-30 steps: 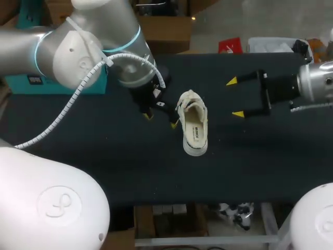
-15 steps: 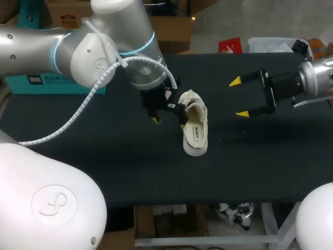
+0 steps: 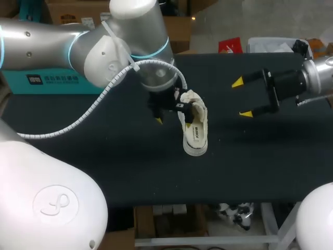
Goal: Open the shoe tongue, take the insole out of the shoe, put the insole back into the shoe, and pack the shoe into the shoebox
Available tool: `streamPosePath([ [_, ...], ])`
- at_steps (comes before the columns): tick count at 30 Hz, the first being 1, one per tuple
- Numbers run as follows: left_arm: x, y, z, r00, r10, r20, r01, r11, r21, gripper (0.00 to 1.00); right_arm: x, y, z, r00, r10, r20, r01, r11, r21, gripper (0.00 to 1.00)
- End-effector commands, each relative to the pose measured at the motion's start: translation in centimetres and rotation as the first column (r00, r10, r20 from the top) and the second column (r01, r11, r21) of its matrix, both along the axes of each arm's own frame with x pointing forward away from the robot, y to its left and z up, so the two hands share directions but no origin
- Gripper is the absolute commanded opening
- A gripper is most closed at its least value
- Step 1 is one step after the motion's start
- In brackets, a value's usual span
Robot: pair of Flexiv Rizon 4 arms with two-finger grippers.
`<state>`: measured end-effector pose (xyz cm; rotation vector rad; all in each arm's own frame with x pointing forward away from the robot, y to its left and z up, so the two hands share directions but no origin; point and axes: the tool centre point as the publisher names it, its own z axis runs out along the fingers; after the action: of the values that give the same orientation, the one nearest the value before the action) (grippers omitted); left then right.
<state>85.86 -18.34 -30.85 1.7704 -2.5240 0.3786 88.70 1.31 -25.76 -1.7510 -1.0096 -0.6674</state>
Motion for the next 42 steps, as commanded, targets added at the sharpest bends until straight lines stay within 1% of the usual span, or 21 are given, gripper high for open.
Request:
streamPosePath([
  [1, 1.2, -0.6, -1.1, 0.999, 0.042, -0.003, -0.042, 0.999, 0.001, 1.00, -0.7, 0.4, 0.9, 0.989, -0.129, 0.073, 0.137, 0.983, -0.119, 1.00],
  [9, 3.0, -0.9, -2.6, 0.990, 0.133, -0.038, -0.134, 0.991, -0.018, 1.00, -0.7, 0.4, 0.9, 0.989, -0.129, 0.073, 0.137, 0.983, -0.119, 1.00],
  [11, 3.7, -1.1, -2.9, 0.986, 0.160, -0.041, -0.160, 0.987, -0.006, 0.84, -0.7, 0.4, 0.9, 0.989, -0.129, 0.073, 0.137, 0.983, -0.119, 1.00],
  [14, 4.4, -1.5, -2.9, 0.984, 0.172, -0.043, -0.173, 0.985, -0.014, 0.77, -0.7, 0.4, 0.9, 0.989, -0.129, 0.073, 0.137, 0.983, -0.119, 1.00],
  [15, 4.6, -1.7, -2.9, 0.983, 0.183, -0.034, -0.183, 0.983, -0.003, 0.69, -0.7, 0.4, 0.9, 0.989, -0.129, 0.073, 0.137, 0.983, -0.119, 1.00],
  [16, 4.8, -1.9, -2.9, 0.982, 0.187, -0.030, -0.187, 0.982, 0.004, 0.65, -0.7, 0.4, 0.9, 0.989, -0.129, 0.073, 0.137, 0.983, -0.119, 1.00],
  [19, 5.5, -2.2, -3.2, 0.978, 0.206, -0.020, -0.205, 0.978, 0.024, 0.60, -0.7, 0.4, 0.9, 0.989, -0.129, 0.073, 0.137, 0.983, -0.119, 1.00],
  [20, 5.6, -2.3, -3.3, 0.979, 0.201, -0.037, -0.201, 0.980, 0.015, 0.60, -0.7, 0.4, 0.9, 0.989, -0.129, 0.073, 0.137, 0.983, -0.119, 1.00],
  [23, 6.2, -2.7, -3.9, 0.976, 0.212, -0.047, -0.211, 0.977, 0.029, 0.54, -0.7, 0.4, 0.9, 0.989, -0.129, 0.073, 0.137, 0.983, -0.119, 1.00],
  [25, 6.4, -2.7, -4.2, 0.972, 0.231, -0.044, -0.229, 0.973, 0.039, 0.46, -0.7, 0.4, 0.9, 0.989, -0.129, 0.073, 0.137, 0.983, -0.119, 1.00],
  [26, 6.5, -2.7, -4.3, 0.971, 0.230, -0.056, -0.229, 0.973, 0.029, 0.31, -0.7, 0.4, 0.9, 0.989, -0.129, 0.073, 0.137, 0.983, -0.119, 1.00],
  [27, 6.6, -2.7, -4.4, 0.970, 0.238, -0.051, -0.236, 0.971, 0.034, 0.18, -0.7, 0.4, 0.9, 0.989, -0.129, 0.073, 0.137, 0.983, -0.119, 1.00],
  [28, 6.7, -2.8, -4.4, 0.969, 0.241, -0.050, -0.239, 0.970, 0.035, 0.00, -0.7, 0.4, 0.9, 0.989, -0.129, 0.073, 0.137, 0.983, -0.119, 1.00],
  [30, 6.8, -2.7, -4.4, 0.968, 0.247, -0.052, -0.246, 0.969, 0.028, 0.00, -0.9, 0.6, 1.0, 0.985, -0.144, 0.098, 0.158, 0.974, -0.160, 1.00],
  [33, 6.8, -2.3, -4.0, 0.967, 0.248, -0.052, -0.248, 0.969, 0.015, 0.00, -1.1, 1.1, 1.3, 0.977, -0.175, 0.125, 0.202, 0.944, -0.260, 1.00],
  [35, 6.6, -2.0, -3.8, 0.967, 0.248, -0.051, -0.248, 0.969, 0.012, 0.00, -1.2, 1.6, 1.6, 0.971, -0.201, 0.130, 0.234, 0.910, -0.342, 1.00],
  [36, 6.6, -1.9, -3.7, 0.968, 0.246, -0.052, -0.246, 0.969, 0.006, 0.00, -1.2, 1.7, 1.7, 0.969, -0.206, 0.133, 0.241, 0.901, -0.360, 1.00],
  [38, 6.7, -1.7, -3.4, 0.970, 0.238, -0.048, -0.238, 0.971, 0.000, 0.00, -1.2, 1.8, 1.9, 0.964, -0.236, 0.127, 0.267, 0.864, -0.426, 1.00],
  [39, 6.7, -1.6, -3.2, 0.971, 0.234, -0.046, -0.234, 0.972, -0.004, 0.00, -1.3, 1.9, 1.9, 0.961, -0.245, 0.128, 0.276, 0.856, -0.438, 1.00],
  [41, 6.5, -0.9, -2.6, 0.977, 0.212, -0.029, -0.212, 0.977, -0.024, 0.00, -1.3, 1.9, 1.9, 0.961, -0.245, 0.128, 0.276, 0.856, -0.438, 1.00],
  [42, 6.9, -0.7, -2.3, 0.983, 0.184, -0.006, -0.184, 0.982, -0.036, 0.00, -1.3, 1.9, 1.9, 0.961, -0.245, 0.128, 0.276, 0.856, -0.438, 1.00],
])
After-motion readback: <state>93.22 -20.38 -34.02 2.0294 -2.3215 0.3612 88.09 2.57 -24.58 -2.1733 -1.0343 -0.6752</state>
